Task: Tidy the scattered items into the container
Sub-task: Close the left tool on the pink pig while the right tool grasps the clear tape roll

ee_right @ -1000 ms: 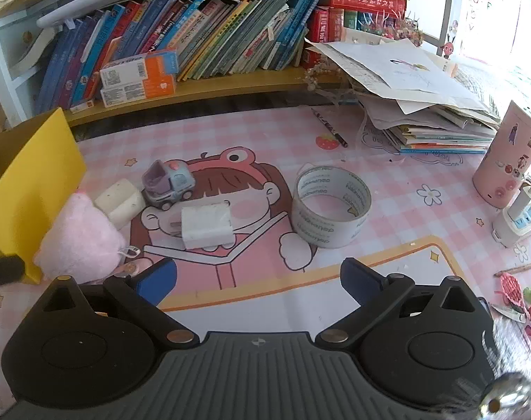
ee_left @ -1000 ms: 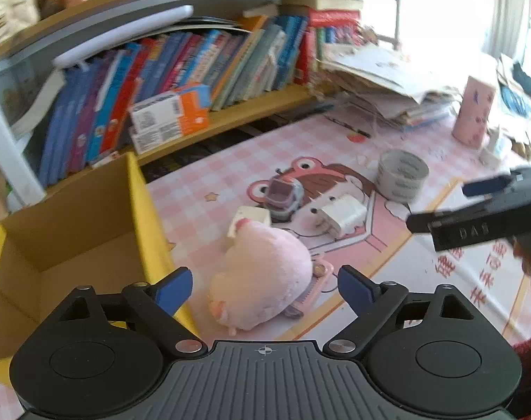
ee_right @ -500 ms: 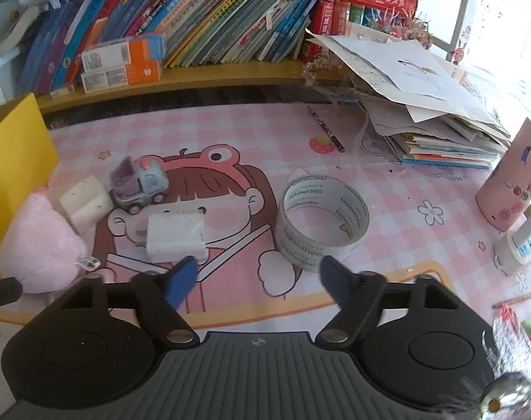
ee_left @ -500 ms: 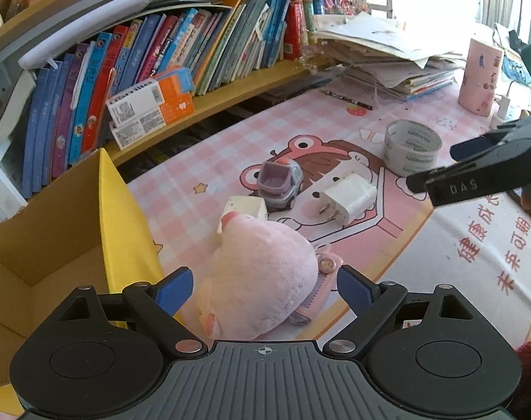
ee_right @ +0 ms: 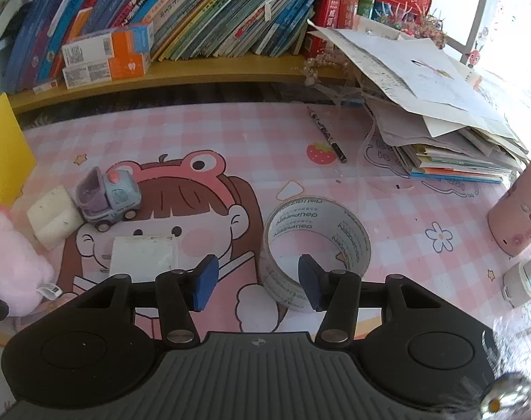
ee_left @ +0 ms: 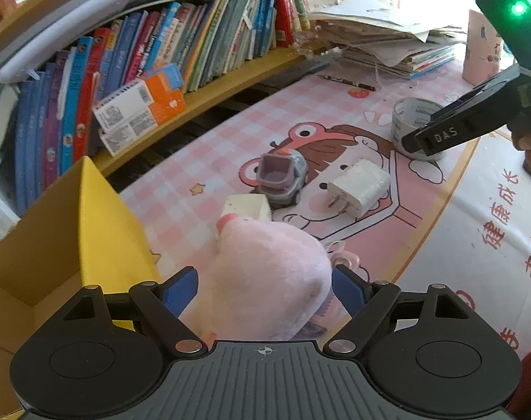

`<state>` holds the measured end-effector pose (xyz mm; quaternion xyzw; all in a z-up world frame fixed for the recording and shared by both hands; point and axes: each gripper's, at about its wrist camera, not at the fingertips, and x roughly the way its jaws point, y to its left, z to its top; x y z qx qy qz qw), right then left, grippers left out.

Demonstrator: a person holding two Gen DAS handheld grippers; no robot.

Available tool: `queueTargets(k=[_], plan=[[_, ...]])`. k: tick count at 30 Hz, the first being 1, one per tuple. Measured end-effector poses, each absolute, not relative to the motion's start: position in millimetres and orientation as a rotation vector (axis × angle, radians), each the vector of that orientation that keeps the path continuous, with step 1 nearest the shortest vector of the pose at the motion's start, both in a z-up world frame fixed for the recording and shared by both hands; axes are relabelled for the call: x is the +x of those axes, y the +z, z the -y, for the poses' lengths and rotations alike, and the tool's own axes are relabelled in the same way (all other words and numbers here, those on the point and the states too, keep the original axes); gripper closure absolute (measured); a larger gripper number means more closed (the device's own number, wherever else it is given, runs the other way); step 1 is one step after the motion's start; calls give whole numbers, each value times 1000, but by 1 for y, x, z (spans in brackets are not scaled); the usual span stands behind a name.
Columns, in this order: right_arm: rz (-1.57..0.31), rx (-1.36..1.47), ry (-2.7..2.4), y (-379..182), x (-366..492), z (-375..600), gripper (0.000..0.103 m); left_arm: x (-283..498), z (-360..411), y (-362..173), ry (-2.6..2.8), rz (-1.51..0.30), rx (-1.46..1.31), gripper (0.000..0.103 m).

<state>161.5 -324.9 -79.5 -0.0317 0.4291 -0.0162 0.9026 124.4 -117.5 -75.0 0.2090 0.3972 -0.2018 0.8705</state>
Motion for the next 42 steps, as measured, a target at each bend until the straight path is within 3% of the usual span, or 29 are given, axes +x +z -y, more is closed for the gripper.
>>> queueTargets(k=[11,24,42], plan=[[-935,-111,-30,-94,177,327,59,134,121,-89,-428,-864,451,24],[-957,-82,-38,-102,178,335,95,132,120,-89,-435,-841,461,35],[-921,-22,53,-69,121,314,95,91,114,-45,-476,-724,435,38]])
